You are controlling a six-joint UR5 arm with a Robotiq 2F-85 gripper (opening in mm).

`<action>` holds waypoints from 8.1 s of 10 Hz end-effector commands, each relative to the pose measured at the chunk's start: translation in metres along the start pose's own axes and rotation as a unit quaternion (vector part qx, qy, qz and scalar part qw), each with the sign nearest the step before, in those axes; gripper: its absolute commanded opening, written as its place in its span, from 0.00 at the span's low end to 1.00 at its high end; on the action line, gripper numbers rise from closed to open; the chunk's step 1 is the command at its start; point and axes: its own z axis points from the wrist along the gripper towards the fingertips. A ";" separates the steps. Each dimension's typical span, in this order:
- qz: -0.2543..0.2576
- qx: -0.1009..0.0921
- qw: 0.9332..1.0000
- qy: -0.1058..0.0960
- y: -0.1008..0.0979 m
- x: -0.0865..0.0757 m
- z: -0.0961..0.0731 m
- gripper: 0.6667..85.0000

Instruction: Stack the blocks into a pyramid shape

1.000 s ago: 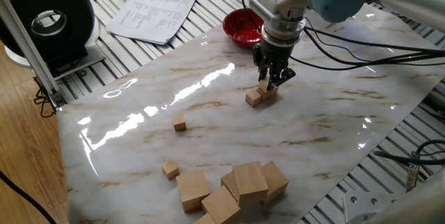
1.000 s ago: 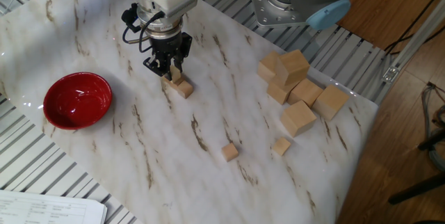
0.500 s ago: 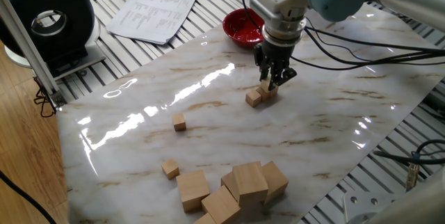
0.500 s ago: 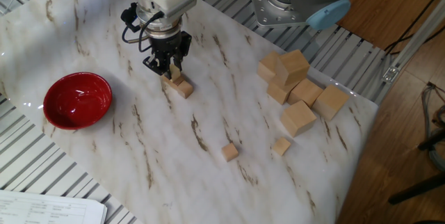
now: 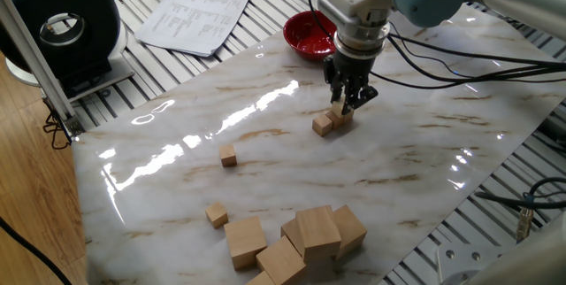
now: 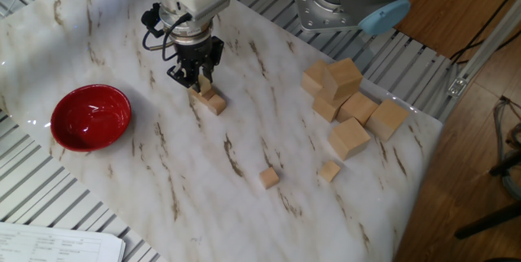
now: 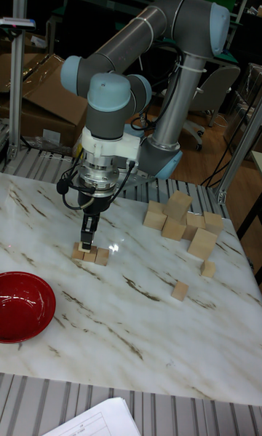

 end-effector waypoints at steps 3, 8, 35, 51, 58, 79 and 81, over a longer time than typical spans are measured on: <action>-0.002 -0.002 1.000 -0.014 0.001 -0.007 -0.001 0.23; -0.013 -0.006 1.000 -0.017 0.001 -0.006 -0.002 0.36; 0.052 0.014 0.999 -0.003 -0.006 -0.050 -0.018 0.60; 0.243 0.072 0.966 0.044 -0.004 -0.062 0.005 0.00; 0.300 0.095 0.949 -0.008 -0.022 -0.082 0.004 0.00; 0.204 0.024 0.974 -0.092 0.001 -0.151 0.000 0.00; 0.229 0.025 0.971 -0.068 -0.003 -0.173 -0.002 0.00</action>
